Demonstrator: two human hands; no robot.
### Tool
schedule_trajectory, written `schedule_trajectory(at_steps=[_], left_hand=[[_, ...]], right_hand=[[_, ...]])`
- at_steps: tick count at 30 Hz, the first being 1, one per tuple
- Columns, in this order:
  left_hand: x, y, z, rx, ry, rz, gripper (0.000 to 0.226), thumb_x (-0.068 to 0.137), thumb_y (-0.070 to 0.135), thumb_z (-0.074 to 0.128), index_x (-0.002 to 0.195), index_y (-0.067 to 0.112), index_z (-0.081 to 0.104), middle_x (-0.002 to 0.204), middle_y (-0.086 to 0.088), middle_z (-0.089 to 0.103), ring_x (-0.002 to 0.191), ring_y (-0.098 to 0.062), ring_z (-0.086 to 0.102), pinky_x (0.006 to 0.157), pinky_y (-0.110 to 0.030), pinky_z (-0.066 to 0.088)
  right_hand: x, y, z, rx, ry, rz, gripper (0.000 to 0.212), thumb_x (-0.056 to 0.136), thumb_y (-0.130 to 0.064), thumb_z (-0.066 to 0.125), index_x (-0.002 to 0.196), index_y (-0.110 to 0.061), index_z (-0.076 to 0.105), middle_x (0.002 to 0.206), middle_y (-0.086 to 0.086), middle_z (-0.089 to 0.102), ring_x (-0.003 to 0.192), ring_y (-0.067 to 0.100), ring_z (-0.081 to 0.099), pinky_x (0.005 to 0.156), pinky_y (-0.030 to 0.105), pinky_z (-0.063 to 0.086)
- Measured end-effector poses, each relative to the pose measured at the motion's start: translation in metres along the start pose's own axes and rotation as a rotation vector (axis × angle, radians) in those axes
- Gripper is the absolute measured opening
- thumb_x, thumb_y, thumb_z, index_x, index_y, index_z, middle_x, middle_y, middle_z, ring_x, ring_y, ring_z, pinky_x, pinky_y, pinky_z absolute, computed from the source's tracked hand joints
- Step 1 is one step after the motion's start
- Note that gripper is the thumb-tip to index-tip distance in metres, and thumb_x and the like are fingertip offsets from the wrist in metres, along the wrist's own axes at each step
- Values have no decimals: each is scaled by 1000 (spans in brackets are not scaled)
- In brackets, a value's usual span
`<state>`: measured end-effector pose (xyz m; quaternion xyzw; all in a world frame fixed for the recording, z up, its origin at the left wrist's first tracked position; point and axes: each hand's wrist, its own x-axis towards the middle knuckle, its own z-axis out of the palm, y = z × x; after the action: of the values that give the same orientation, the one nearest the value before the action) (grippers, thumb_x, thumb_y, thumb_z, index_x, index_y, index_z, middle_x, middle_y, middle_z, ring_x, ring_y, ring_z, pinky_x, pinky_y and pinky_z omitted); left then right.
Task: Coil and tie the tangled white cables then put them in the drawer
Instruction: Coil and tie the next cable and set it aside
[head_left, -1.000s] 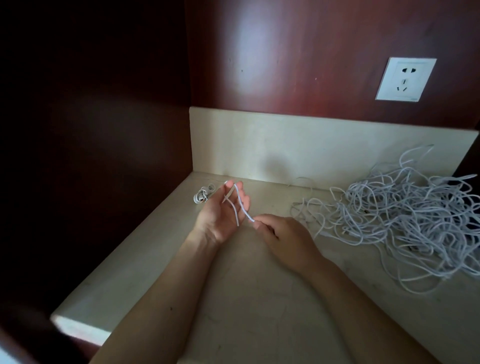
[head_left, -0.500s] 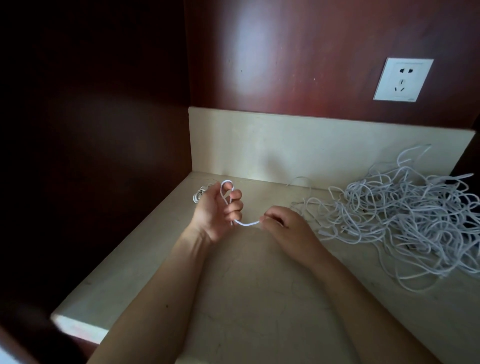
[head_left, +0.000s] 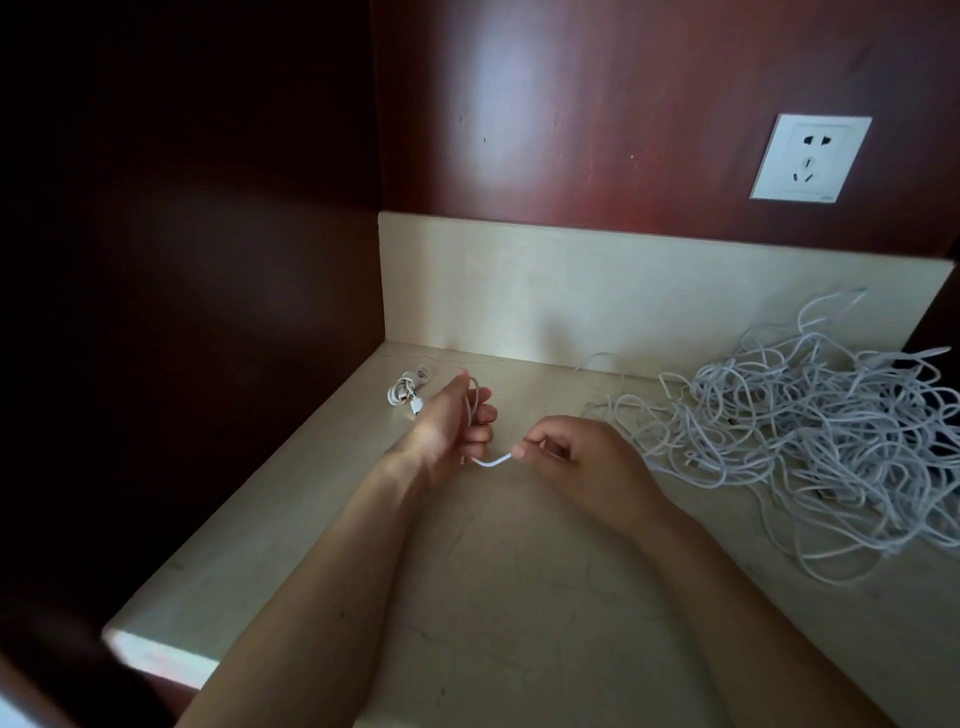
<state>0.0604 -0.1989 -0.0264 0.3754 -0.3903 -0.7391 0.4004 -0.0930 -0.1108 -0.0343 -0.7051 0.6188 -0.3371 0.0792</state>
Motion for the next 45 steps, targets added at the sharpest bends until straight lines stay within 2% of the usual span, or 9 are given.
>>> schedule_trajectory(at_steps=[4,9,14,18,22,29,35,40,45], left_hand=[[0,1,2,57,142,139,37,105,44,25,85,18,40,62,3,40,34,-4,23,35,-14,15],[0,1,3,114,198,164,35,106,40,29,88,16,47,69,0,51,44,-8,32,37,-15,22],[-4,-6,10,113,-47,-27,36,105,41,31,89,13,47,56,0,56,46,-12,37,36,-13,22],[-14,-8,11,216,-266,-131,40,105,40,27,77,18,45,62,2,47,51,-9,33,40,-17,21],[-17,-8,12,356,-326,-165,47,105,41,24,74,16,49,62,1,53,43,-6,39,35,-14,20],[-22,-6,13,477,-460,-226,52,99,58,18,70,22,42,47,9,23,37,-3,17,34,-16,9],[-23,-9,17,628,-374,68,41,104,43,31,70,21,37,46,9,26,40,-7,18,39,-19,13],[-15,-12,10,707,-118,429,45,106,36,29,91,16,66,48,6,38,41,-7,31,42,-21,27],[-10,-10,11,447,-48,417,43,106,36,27,107,22,68,78,5,70,65,-2,57,64,-14,46]], right_hand=[[-1,-1,-6,-172,18,62,33,84,-56,63,72,-25,60,65,-12,56,65,2,51,59,24,36],[2,-4,-6,-87,169,-178,11,89,-28,53,84,-24,62,72,-14,53,67,3,43,68,32,42],[-1,-6,-3,-12,237,-165,9,92,-35,57,91,-32,65,87,-14,60,79,4,55,70,28,45],[-1,-7,-5,-2,363,-75,15,78,-40,74,73,-29,65,75,-14,64,69,4,58,68,33,48],[0,-7,-8,-95,451,-64,26,72,-52,68,68,-28,61,67,-12,62,67,5,57,78,36,39],[2,-1,3,-13,364,-120,10,86,-25,54,88,-28,64,85,-11,66,84,14,62,79,46,47],[-2,5,0,8,412,55,5,90,-33,64,92,-28,65,77,-11,64,71,10,59,64,31,46],[-2,6,-3,0,438,109,9,89,-32,65,82,-26,62,71,-10,63,68,14,61,62,33,48],[-3,-4,9,99,326,25,8,87,-24,65,79,-26,62,69,-11,68,66,7,63,64,33,51]])
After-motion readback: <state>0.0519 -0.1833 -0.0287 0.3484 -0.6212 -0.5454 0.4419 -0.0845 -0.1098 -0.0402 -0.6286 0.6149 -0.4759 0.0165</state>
